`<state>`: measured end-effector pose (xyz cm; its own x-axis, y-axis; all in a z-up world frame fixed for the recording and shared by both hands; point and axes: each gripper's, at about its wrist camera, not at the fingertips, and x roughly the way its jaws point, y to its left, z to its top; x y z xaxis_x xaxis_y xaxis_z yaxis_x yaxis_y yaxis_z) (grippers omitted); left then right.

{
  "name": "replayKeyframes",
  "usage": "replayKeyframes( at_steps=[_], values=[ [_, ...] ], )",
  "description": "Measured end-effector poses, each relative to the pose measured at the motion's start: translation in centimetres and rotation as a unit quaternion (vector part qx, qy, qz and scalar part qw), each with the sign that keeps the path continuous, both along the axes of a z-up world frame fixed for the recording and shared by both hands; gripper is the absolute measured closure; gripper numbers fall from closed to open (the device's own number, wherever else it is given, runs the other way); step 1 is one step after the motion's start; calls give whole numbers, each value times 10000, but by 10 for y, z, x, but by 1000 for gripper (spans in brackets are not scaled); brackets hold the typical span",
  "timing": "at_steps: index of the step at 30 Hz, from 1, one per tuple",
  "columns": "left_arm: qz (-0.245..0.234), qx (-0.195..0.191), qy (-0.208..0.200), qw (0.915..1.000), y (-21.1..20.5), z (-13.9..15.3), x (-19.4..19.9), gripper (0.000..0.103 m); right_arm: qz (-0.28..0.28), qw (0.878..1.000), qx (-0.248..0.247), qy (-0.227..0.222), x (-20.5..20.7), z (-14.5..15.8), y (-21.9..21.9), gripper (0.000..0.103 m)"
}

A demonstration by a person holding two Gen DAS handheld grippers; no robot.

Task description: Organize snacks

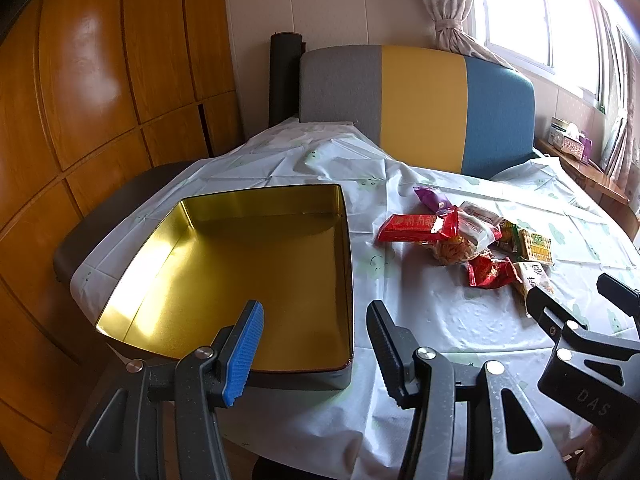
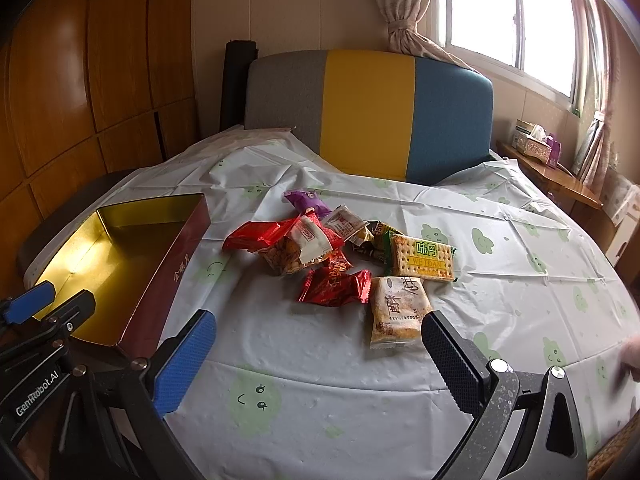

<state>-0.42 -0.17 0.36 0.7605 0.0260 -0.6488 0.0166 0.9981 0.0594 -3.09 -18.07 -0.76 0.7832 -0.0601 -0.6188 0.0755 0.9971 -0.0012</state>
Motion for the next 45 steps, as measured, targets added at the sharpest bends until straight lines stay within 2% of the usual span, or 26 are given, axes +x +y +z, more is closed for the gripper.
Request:
replayKeyframes(
  at_steps=[34,38,42,43,45],
  values=[
    [-121,-24,87,9999,-7,-1,0,48,12,10000,34,15,5,1,-7,0],
    [-406,-337,304,9981,-7,-4,4,47,-36,9998,161,101,13,1,-23,0],
    [-812,-1000,623,9897,-6,-8,9,40,-255,9983,470,229,24,3,-57,0],
    [-893,-1053,638,9884,-9,-9,9,40,-309,9975,564,279,27,4,-66,0],
    [-1015,-910,651,9885,-19,-10,10,40,-396,9955,762,410,34,4,-88,0]
  ],
)
